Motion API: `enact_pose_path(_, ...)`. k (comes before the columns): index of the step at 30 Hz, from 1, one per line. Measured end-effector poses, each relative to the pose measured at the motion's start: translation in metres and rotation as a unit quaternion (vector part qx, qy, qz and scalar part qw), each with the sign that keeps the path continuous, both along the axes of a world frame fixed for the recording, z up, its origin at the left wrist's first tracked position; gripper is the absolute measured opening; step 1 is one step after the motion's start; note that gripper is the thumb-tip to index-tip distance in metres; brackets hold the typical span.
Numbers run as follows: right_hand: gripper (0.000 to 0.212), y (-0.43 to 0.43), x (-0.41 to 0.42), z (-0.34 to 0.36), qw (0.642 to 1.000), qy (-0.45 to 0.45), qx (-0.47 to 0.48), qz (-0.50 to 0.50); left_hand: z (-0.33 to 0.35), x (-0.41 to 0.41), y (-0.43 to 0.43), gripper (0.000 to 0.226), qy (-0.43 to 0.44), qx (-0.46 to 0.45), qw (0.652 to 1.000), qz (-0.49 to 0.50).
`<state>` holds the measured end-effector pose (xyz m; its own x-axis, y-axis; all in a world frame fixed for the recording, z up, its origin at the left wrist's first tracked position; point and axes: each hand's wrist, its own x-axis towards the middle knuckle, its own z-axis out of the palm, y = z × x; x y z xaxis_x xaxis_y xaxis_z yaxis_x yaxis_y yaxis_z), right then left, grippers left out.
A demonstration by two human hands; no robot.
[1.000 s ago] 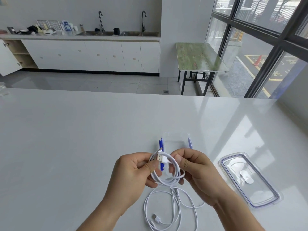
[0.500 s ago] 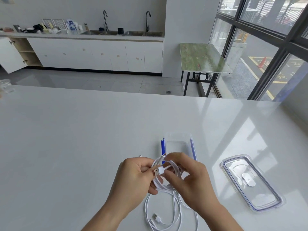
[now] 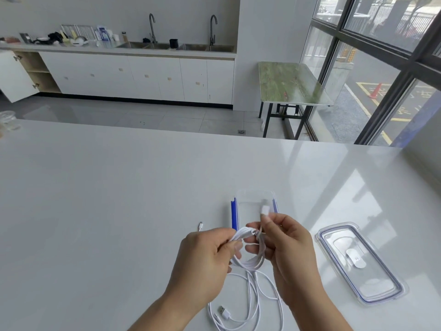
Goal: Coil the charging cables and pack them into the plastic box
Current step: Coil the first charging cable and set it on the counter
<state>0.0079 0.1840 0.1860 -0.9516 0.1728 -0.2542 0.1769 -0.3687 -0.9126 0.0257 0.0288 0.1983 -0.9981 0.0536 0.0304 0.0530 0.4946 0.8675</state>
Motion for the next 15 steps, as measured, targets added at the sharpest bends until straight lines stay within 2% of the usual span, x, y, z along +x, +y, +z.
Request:
enact_pose_path(2, 0.009, 0.004, -0.001, 0.001, 0.999, -0.017, 0.03, 0.033, -0.004, 0.002, -0.002, 0.012, 0.028, -0.034, 0.999, -0.015)
enact_pose_path(3, 0.007, 0.006, -0.001, 0.002, 0.997, -0.01, 0.055, 0.049, -0.005, 0.003, -0.002, 0.015, 0.041, -0.046, 0.998, -0.017)
enact_pose_path(6, 0.02, 0.009, -0.001, 0.003, 0.988, 0.012, 0.115, 0.104, -0.006, 0.003, -0.002, 0.022, 0.073, -0.056, 0.996, -0.011)
enact_pose_path(8, 0.013, 0.013, 0.0, 0.004, 0.981, 0.015, 0.104, 0.161, -0.005, 0.003, -0.004, 0.018, 0.087, -0.058, 0.994, -0.008)
enact_pose_path(10, 0.016, 0.019, 0.001, 0.005, 0.971, 0.015, 0.105, 0.215, -0.004, 0.003, -0.006, 0.019, 0.104, -0.073, 0.992, -0.011)
enact_pose_path(13, 0.011, 0.024, 0.0, 0.004, 0.943, 0.028, 0.204, 0.262, -0.007, 0.003, -0.006, 0.031, 0.129, -0.102, 0.986, 0.002)
enact_pose_path(15, 0.005, 0.023, -0.001, 0.002, 0.937, 0.036, 0.216, 0.272, -0.009, 0.003, -0.007, 0.026, 0.136, -0.119, 0.983, 0.018)
